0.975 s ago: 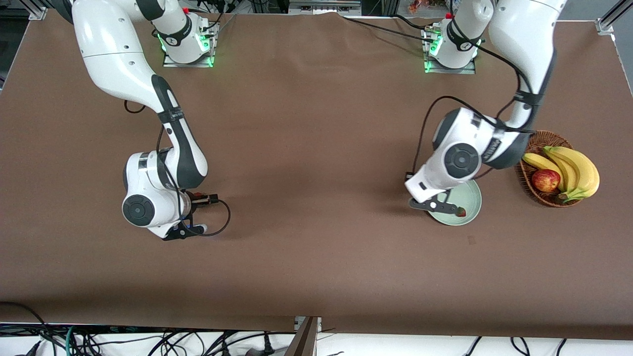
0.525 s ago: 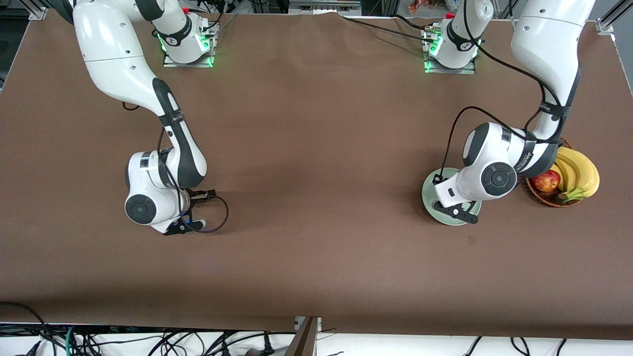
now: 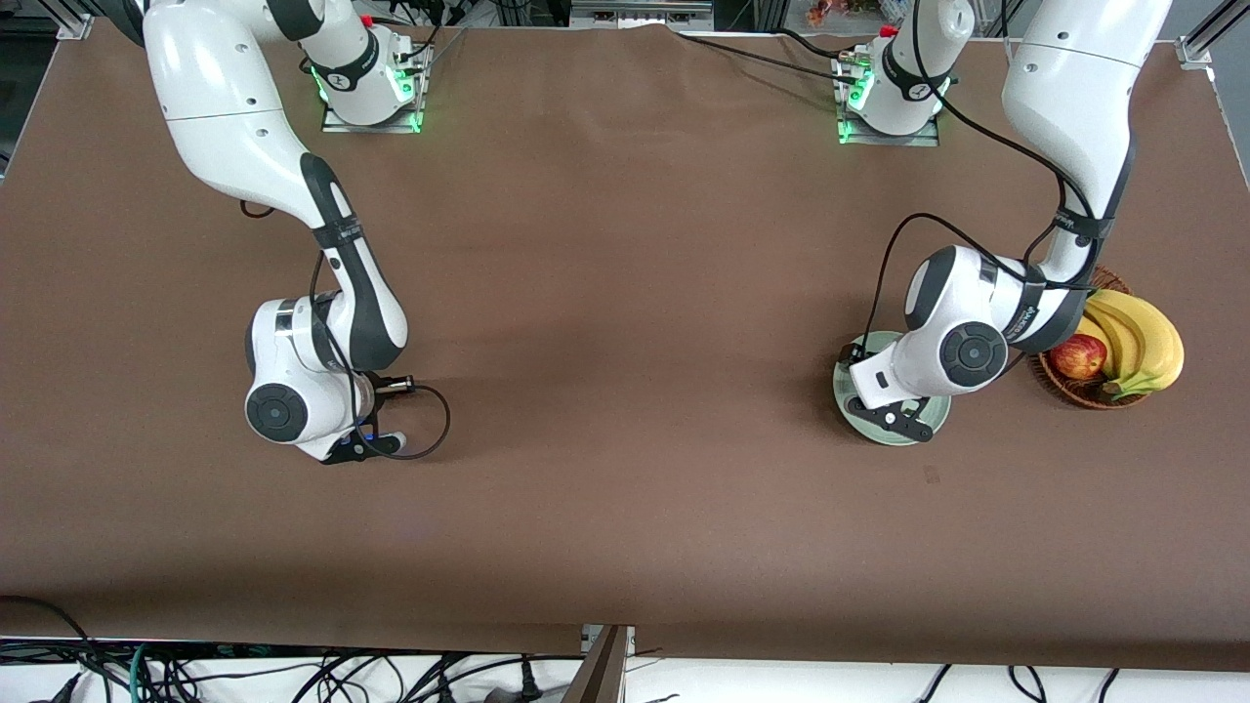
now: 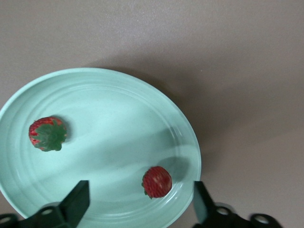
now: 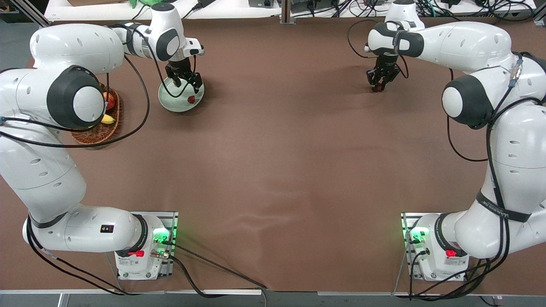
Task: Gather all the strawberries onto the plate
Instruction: 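Pass the strawberry to the left gripper and place it on the plate, then grasp the last strawberry with the right gripper and carry it over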
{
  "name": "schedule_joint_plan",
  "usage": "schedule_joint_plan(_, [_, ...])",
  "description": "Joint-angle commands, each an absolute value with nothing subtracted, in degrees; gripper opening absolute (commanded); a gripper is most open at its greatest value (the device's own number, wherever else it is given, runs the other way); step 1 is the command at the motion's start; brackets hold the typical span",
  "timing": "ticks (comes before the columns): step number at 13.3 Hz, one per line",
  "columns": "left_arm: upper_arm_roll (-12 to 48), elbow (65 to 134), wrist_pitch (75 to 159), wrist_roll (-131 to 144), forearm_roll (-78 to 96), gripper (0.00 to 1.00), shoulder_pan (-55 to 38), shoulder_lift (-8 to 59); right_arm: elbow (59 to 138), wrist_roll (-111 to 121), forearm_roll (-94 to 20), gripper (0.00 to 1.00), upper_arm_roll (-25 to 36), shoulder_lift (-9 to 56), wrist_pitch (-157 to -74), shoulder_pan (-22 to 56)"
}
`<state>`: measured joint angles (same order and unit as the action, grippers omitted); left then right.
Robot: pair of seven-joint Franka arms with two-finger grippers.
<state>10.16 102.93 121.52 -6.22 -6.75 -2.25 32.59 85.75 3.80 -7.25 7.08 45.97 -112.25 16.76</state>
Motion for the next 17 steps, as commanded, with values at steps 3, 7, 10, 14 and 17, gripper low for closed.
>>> schedule_joint_plan(3, [10.72, 102.57, 121.03, -6.59, -4.15, 1.00, -2.20, 30.94, 86.06, 3.61, -7.90, 0.11, 6.60, 42.90, -111.88, 18.01])
schedule_joint_plan(7, [10.72, 97.75, 115.68, -6.33, 0.17, 1.00, -2.72, 31.03, 80.26, -14.71, -8.09, 0.11, 3.79, 46.39, -118.53, 25.47])
schedule_joint_plan(10, [10.63, 92.74, 110.50, -6.24, 2.02, 1.00, -2.73, 31.46, 78.58, -29.93, -11.41, 0.11, -3.84, 49.47, -131.71, 27.16])
schedule_joint_plan(14, [10.63, 91.58, 109.16, -6.15, 2.11, 1.00, -2.81, 31.82, 71.83, -44.17, -12.31, 0.11, -7.65, 53.95, -140.60, 34.07])
schedule_joint_plan(17, [10.63, 92.46, 109.42, -5.37, 2.20, 1.00, -3.77, 32.60, 63.91, -49.03, -12.13, 0.12, -7.47, 59.49, -143.43, 40.32])
